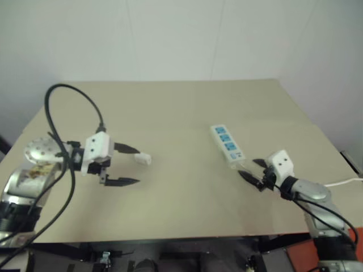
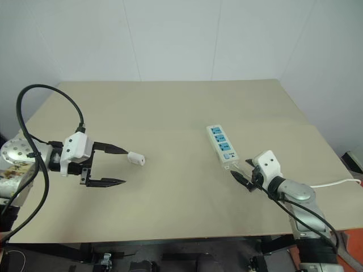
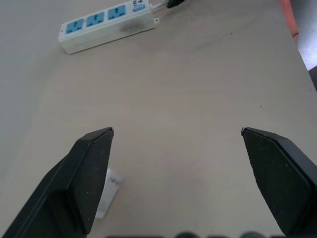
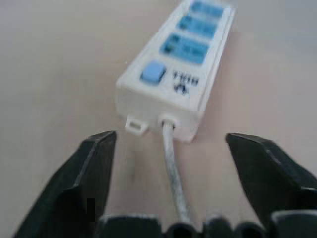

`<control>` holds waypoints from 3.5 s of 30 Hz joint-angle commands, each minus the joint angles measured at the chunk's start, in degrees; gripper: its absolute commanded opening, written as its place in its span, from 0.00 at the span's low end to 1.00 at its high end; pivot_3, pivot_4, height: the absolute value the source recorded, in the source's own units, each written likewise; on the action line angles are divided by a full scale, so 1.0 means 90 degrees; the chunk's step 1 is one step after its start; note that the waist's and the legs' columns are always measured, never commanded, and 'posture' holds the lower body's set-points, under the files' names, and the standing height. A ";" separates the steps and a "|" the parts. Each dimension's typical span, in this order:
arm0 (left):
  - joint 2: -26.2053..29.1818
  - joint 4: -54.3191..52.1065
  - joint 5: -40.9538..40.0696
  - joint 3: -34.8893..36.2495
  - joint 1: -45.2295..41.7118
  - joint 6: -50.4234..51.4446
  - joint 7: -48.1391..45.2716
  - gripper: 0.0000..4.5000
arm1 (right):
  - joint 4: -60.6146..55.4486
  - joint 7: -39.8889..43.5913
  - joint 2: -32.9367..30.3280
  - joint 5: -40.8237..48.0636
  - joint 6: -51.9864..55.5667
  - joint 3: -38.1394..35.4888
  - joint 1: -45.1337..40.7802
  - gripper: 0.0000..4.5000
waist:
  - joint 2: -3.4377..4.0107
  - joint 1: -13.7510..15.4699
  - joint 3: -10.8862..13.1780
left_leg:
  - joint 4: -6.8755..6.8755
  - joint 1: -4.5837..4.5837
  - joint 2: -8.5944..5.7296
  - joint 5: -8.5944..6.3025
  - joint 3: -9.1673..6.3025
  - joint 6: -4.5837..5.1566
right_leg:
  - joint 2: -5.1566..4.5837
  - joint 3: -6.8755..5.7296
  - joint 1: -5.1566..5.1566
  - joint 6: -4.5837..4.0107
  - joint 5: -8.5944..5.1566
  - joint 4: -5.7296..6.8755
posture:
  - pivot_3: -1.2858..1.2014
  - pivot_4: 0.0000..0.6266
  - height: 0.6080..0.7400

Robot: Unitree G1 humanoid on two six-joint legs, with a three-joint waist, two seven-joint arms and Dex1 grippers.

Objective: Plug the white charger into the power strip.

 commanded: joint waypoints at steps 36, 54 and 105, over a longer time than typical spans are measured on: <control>-0.0149 -0.0294 0.0041 0.0051 -0.0057 0.0080 0.0192 1.00 | 0.1681 -0.2044 0.1810 -0.0269 -0.1344 0.0337 -0.0769 0.99 | 0.0000 -0.0047 -0.0001 | -0.0002 0.0009 0.0001 0.0000 0.0001 0.0000 | 0.0001 0.0002 0.0002 -0.0016 0.0010 0.0003 | 0.52 0.24 1.00; -0.0132 0.0262 0.0467 -0.0432 -0.0857 -0.0330 -0.0276 1.00 | 0.2047 0.0066 0.0684 0.0200 -0.2114 0.0381 -0.0568 0.76 | -0.0010 0.0038 -0.0005 | -0.0002 0.0004 0.0000 0.0000 0.0000 0.0000 | 0.0001 -0.0001 0.0005 -0.0008 0.0005 -0.0006 | 0.52 0.24 1.00; -0.3496 0.8158 0.6569 -0.4482 -0.6064 -0.3578 -0.0284 1.00 | 0.2354 0.2303 -0.0066 0.0067 -0.2322 0.1207 -0.0378 0.76 | -0.0038 -0.0074 -0.0004 | 0.0011 0.0016 -0.0008 -0.0002 -0.0005 0.0006 | 0.0016 0.0023 0.0018 0.0027 -0.0004 0.0005 | 0.52 0.24 1.00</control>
